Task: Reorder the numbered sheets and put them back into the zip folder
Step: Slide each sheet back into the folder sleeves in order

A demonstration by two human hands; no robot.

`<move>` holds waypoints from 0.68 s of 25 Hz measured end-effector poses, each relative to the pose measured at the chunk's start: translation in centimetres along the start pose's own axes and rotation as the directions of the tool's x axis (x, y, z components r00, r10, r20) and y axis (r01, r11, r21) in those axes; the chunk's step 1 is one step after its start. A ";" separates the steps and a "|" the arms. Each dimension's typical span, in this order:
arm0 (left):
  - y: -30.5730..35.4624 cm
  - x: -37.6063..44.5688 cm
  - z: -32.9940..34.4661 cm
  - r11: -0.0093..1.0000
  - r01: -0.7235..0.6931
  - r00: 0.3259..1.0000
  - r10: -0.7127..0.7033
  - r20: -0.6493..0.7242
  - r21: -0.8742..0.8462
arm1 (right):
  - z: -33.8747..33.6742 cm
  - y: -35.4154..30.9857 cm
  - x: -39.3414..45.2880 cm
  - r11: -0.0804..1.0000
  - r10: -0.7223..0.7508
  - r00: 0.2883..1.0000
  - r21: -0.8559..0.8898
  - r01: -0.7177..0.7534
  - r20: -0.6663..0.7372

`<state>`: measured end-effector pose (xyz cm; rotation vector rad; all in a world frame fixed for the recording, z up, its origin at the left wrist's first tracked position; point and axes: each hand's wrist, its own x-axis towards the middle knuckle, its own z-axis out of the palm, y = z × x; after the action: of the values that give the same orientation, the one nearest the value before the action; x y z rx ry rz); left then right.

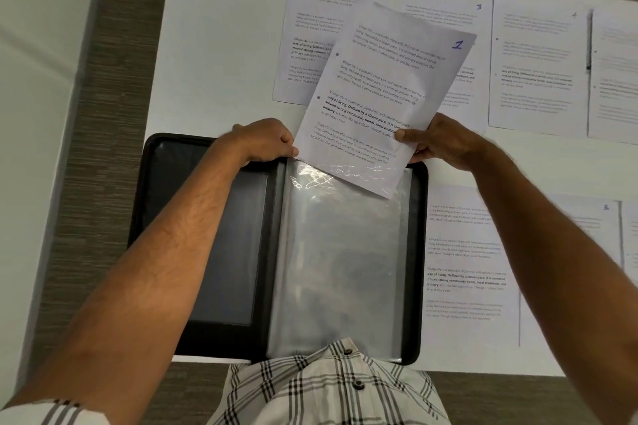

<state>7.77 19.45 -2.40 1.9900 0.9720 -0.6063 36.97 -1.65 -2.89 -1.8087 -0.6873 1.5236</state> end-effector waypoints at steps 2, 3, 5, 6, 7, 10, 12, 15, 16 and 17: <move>0.3 -0.1 -0.1 0.997 0.004 1.000 -0.005 0.004 0.071 | 0.0 -0.1 0.1 1.000 0.002 1.000 -0.002 -0.002 0.007; 0.4 -0.2 -0.1 0.996 -0.002 1.000 0.002 -0.007 0.093 | -0.1 -0.2 0.2 1.000 0.004 1.000 -0.009 -0.004 0.010; 0.6 -0.6 -0.1 0.997 -0.013 0.998 0.017 -0.055 0.078 | -0.2 -0.1 0.4 1.000 0.009 1.000 -0.025 -0.008 0.015; 0.6 -0.7 0.1 0.999 -0.018 0.996 0.022 -0.090 0.047 | -0.3 -0.1 0.4 0.999 0.012 1.000 -0.033 -0.011 0.019; 0.6 -0.8 0.4 1.000 -0.023 0.990 0.024 -0.141 0.011 | -0.3 0.0 0.4 0.999 0.015 1.000 -0.039 -0.014 0.022; 0.6 -1.2 1.9 0.987 -0.150 0.935 0.126 -0.330 -0.048 | -0.5 0.0 0.5 0.999 0.014 0.999 -0.035 -0.013 0.035; 0.8 -1.6 3.2 0.970 -0.238 0.913 0.243 -0.327 0.057 | -0.6 0.0 0.6 0.999 0.017 0.999 -0.032 -0.015 0.035; 1.5 -1.8 4.6 0.937 -0.236 0.928 0.296 -0.227 0.257 | -0.6 -0.2 0.6 0.999 0.007 0.999 -0.032 -0.005 0.047; 1.7 -1.8 4.7 0.929 -0.230 0.928 0.300 -0.223 0.290 | -0.6 -0.3 0.6 0.999 0.001 0.999 -0.035 0.000 0.051; 1.9 -1.8 4.7 0.925 -0.229 0.927 0.302 -0.222 0.304 | -0.6 -0.4 0.6 0.999 -0.001 0.999 -0.041 0.003 0.054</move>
<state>7.96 14.06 -2.83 2.4489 0.7778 -0.3382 37.70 -1.01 -2.93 -1.8020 -0.7508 1.5722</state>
